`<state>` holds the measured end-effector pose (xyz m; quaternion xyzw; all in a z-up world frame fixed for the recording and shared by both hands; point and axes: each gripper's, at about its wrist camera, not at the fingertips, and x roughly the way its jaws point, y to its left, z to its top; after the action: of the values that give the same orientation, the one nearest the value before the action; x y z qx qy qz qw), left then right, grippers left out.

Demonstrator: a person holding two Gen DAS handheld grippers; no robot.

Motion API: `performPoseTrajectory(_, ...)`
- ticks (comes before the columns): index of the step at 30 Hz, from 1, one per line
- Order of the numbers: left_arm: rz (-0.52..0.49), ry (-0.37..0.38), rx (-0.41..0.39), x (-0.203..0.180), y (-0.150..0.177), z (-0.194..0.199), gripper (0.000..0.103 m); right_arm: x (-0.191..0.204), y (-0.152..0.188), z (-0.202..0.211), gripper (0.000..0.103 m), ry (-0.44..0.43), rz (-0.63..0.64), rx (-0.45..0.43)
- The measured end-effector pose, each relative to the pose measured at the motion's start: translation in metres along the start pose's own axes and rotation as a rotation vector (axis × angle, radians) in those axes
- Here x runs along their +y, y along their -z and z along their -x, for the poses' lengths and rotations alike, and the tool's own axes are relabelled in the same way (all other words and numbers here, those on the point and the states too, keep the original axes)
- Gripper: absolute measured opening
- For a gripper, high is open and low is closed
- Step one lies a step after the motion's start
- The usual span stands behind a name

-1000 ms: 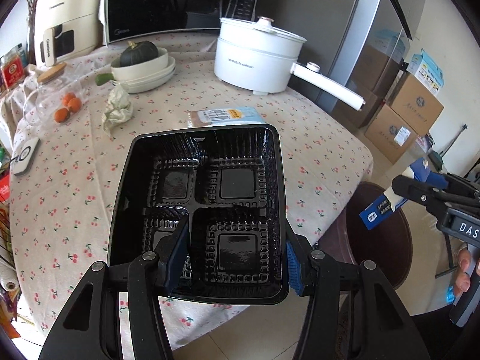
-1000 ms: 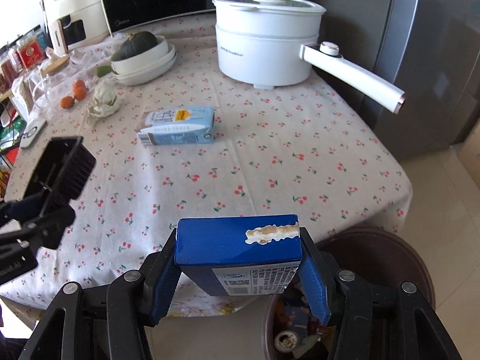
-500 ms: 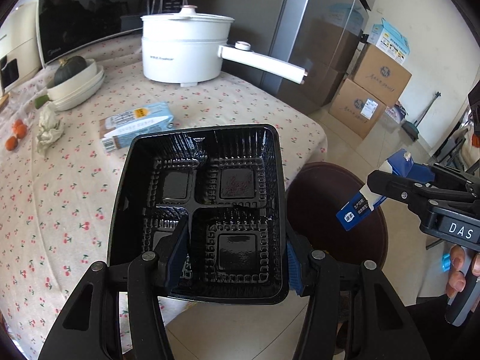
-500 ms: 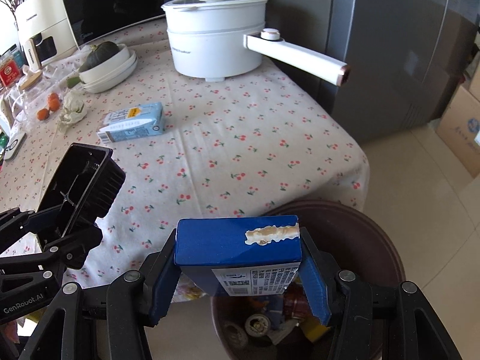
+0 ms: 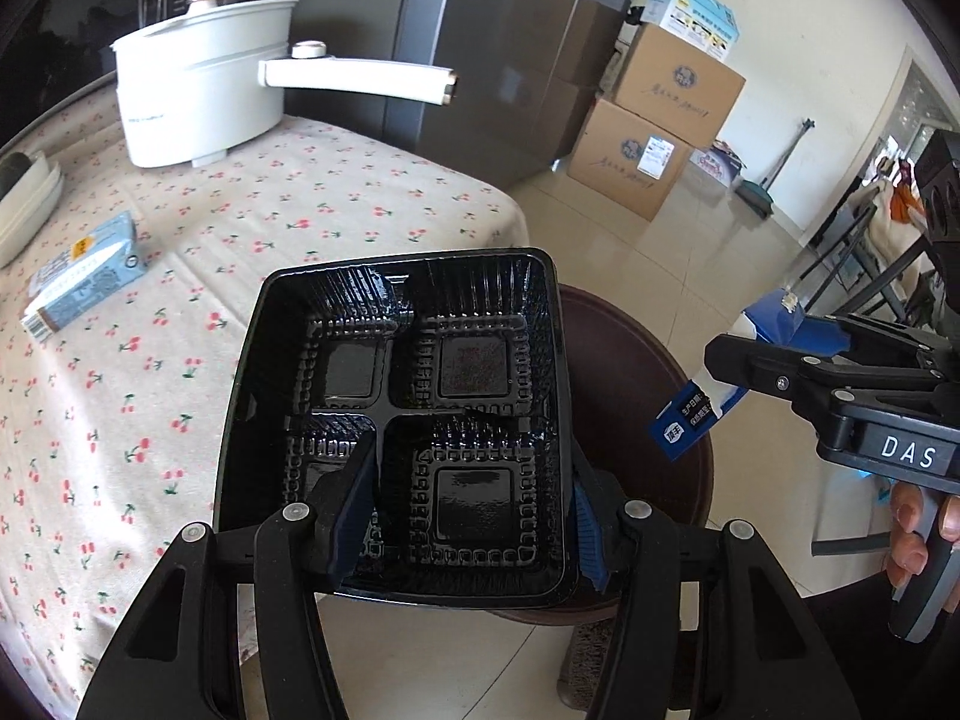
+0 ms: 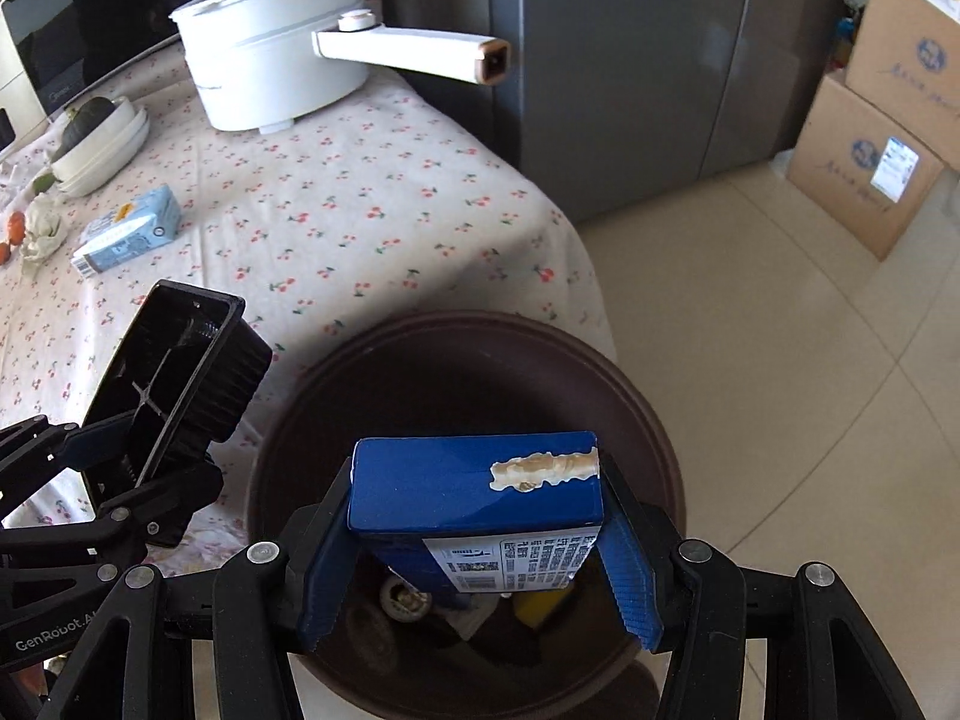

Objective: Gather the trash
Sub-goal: 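Carry the black tray and blue carton over the brown bin, then open the left tool to drop the tray while the right tool drops the carton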

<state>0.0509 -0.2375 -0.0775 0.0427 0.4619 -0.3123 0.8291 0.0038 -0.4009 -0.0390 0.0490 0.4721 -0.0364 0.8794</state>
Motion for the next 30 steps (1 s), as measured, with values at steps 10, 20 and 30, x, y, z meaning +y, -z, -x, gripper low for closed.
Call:
performPoseTrajectory(10, -0.036, 0.029, -0.011, -0.012, -0.001, -0.006, 0.101, -0.020, -0.001, 0.004, 0.063, 0.004, -0.044, -0.003)
performPoseTrajectory(20, 0.034, -0.072, -0.005, 0.027, 0.000, 0.009, 0.101, -0.010, -0.004, 0.000, 0.063, -0.001, -0.030, 0.004)
performPoseTrajectory(30, 0.052, -0.133, -0.006, 0.047, 0.006, 0.027, 0.102, 0.009, -0.012, 0.005, 0.087, -0.008, -0.018, -0.027)
